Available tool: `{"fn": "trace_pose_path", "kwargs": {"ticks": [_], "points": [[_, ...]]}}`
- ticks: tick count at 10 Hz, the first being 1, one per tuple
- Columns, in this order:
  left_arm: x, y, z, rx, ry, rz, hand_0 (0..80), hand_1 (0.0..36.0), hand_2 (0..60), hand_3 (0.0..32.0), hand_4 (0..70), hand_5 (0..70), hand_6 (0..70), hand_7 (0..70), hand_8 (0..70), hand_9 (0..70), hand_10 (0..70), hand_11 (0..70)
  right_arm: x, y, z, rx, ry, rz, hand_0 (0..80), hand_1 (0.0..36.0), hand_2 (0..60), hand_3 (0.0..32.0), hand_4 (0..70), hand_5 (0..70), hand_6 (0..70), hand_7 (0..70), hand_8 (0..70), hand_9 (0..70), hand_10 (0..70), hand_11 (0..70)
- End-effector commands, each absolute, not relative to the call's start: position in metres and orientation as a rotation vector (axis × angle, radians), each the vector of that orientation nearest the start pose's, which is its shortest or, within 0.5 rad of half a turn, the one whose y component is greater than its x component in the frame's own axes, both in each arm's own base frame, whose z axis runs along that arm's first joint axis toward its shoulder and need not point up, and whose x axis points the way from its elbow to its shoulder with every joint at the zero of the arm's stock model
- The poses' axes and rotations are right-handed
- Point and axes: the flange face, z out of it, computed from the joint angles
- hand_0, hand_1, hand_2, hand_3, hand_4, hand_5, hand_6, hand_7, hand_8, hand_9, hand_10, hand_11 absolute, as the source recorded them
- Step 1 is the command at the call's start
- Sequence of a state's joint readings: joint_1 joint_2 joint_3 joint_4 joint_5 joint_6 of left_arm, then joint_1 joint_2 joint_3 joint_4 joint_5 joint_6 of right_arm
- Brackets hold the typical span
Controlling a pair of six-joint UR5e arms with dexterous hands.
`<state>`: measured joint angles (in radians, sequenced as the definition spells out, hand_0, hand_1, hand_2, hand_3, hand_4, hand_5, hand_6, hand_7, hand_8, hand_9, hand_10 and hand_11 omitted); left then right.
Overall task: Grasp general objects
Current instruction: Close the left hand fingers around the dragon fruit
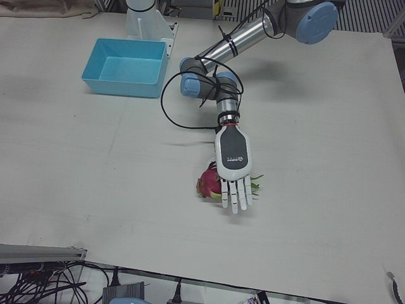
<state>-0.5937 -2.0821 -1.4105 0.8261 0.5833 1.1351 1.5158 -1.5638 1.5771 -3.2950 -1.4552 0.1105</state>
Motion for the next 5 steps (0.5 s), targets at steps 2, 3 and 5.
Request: {"fn": "trace_pose_path", "kwargs": {"ticks": [2,3,5], "points": [[0.3586,-0.5049,0.5139,1.059,1.018,-1.403,51.0,23.3,36.0,0.0,32.7,21.2,8.3,19.8,5.9,2.5,0.0,0.0,0.1181,-0.4861,0.6946,0.033,1.988,-2.279,0.0,0.0,0.0,0.0,0.0,0.0,0.0,0.0,0.0,0.0,0.0,0.0],[0.3598,-0.5047,0.5144,1.058,1.022,-1.403,49.9,21.1,40.1,0.0,53.8,28.0,10.9,25.4,9.0,3.6,0.1,0.4,0.119,-0.4858,0.6953,0.03,1.986,-2.278,0.0,0.0,0.0,0.0,0.0,0.0,0.0,0.0,0.0,0.0,0.0,0.0],[0.3595,-0.5055,0.5153,1.058,1.03,-1.406,47.7,17.8,52.1,0.0,70.0,50.5,13.3,28.5,13.1,4.3,1.9,1.9,0.1188,-0.4858,0.6953,0.031,1.986,-2.279,0.0,0.0,0.0,0.0,0.0,0.0,0.0,0.0,0.0,0.0,0.0,0.0]]}}
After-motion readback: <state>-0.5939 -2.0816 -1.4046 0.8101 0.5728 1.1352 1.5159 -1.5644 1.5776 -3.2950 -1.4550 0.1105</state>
